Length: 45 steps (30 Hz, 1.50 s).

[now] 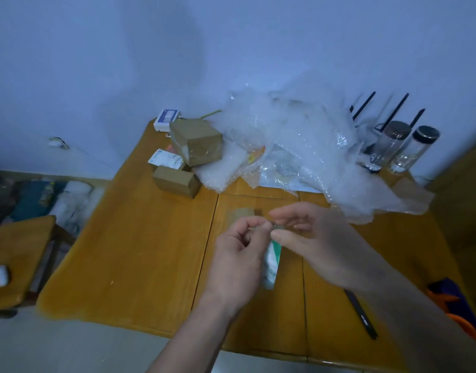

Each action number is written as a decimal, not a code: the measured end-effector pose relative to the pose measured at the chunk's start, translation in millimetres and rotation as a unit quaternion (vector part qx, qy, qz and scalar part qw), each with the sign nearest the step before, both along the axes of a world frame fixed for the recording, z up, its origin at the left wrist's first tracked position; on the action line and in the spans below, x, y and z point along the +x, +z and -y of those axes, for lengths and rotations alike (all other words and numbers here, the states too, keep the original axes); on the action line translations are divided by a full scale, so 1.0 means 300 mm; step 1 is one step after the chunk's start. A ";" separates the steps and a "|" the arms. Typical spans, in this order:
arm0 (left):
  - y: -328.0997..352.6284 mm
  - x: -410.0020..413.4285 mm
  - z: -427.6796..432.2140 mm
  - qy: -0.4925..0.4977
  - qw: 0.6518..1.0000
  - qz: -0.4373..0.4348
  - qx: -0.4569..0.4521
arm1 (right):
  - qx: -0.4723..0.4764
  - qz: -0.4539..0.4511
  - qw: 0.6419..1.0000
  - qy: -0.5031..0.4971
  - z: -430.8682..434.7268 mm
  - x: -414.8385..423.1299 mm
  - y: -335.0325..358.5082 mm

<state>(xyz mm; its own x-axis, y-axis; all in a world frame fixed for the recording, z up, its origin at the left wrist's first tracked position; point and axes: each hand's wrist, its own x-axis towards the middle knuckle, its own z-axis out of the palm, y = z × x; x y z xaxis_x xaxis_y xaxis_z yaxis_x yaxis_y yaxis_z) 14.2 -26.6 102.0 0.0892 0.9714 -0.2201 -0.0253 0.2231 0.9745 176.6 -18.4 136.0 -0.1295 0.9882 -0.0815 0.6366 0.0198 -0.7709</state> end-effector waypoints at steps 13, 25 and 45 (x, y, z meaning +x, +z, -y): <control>0.382 0.037 0.011 0.003 0.990 0.007 0.143 | 0.204 0.080 0.975 -0.036 0.067 -0.005 0.452; 0.515 0.014 0.039 -0.027 0.987 0.108 0.115 | 0.229 0.079 0.969 -0.056 0.090 -0.037 0.582; 0.529 -0.027 0.023 -0.015 0.985 0.000 0.170 | 0.281 0.114 0.952 -0.047 0.175 -0.105 0.655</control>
